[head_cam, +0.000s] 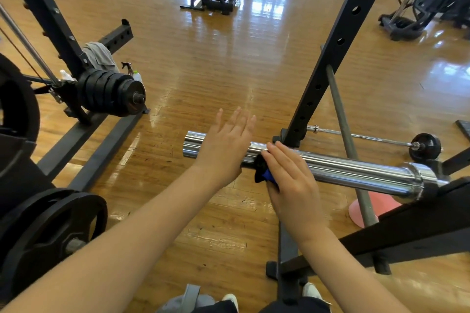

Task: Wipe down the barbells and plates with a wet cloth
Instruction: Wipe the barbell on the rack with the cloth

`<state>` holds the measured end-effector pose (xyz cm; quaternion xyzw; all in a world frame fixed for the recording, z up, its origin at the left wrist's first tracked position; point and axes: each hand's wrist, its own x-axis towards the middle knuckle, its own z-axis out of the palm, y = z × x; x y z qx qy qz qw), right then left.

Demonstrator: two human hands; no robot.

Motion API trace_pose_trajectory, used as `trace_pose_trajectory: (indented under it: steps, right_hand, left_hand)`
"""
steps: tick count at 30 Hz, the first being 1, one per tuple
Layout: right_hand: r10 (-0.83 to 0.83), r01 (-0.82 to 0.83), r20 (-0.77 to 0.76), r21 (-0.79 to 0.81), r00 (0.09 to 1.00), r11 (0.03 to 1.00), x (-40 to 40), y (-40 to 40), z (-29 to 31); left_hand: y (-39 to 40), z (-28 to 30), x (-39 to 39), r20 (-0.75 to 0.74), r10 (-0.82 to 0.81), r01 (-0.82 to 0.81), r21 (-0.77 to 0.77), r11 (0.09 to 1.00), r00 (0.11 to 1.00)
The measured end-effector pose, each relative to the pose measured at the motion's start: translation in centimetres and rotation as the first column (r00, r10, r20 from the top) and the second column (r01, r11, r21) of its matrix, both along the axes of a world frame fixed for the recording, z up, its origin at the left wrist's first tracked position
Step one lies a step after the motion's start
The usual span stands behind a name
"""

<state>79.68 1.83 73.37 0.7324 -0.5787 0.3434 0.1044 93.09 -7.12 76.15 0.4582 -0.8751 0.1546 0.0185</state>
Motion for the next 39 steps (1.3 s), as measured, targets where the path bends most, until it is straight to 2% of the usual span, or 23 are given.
trace_pose_trajectory:
  steps: [2,4,8,14,18,21,23,26,29,39]
  right_hand:
    - [0.044,-0.044,-0.014,0.0,0.999,0.999,0.7,-0.6,-0.4]
    - [0.07,-0.07,-0.044,-0.001,0.997,0.998,0.6,-1.0,-0.9]
    - [0.082,-0.084,-0.056,-0.037,0.995,0.996,-1.2,-0.5,-1.7]
    - [0.033,-0.034,-0.02,-0.045,0.999,0.998,-2.2,0.5,-1.2]
    - [-0.096,0.095,0.053,0.029,0.994,0.995,-0.1,0.2,0.1]
    - [-0.08,0.077,0.075,0.042,0.994,0.996,1.4,-0.6,0.6]
    - [-0.043,0.04,0.055,0.058,0.998,0.998,1.4,-0.9,0.3]
    - [0.034,-0.033,-0.015,0.056,0.999,0.998,-0.1,-0.4,-0.4]
    - [0.031,-0.031,-0.012,0.038,0.999,0.999,-1.7,0.3,-0.6]
    - [-0.13,0.124,0.038,0.127,0.991,0.984,-0.4,-0.4,2.4]
  left_hand:
    - [1.1,-1.6,0.3,-0.159,-0.01,-0.012,-0.139,0.99,0.987]
    - [1.7,-3.2,0.5,-0.266,-0.046,-0.012,-0.213,0.977,0.963]
    - [0.9,-4.0,0.5,-0.251,-0.121,0.03,-0.338,0.941,0.96]
    - [0.3,-3.9,0.5,-0.241,-0.157,0.075,-0.317,0.945,0.958]
    - [0.4,-1.6,0.7,-0.146,-0.09,0.08,-0.073,0.994,0.985]
    - [-0.4,-0.4,0.3,-0.061,-0.065,0.068,0.052,0.996,0.996]
    - [0.0,-0.6,0.3,-0.091,-0.071,0.07,-0.017,0.997,0.993]
    - [1.3,-3.1,0.7,-0.253,-0.073,0.021,-0.202,0.979,0.965]
    - [1.5,-4.2,0.2,-0.296,-0.073,-0.014,-0.282,0.959,0.952]
    - [1.1,-4.5,-0.2,-0.35,-0.1,-0.025,-0.337,0.941,0.931]
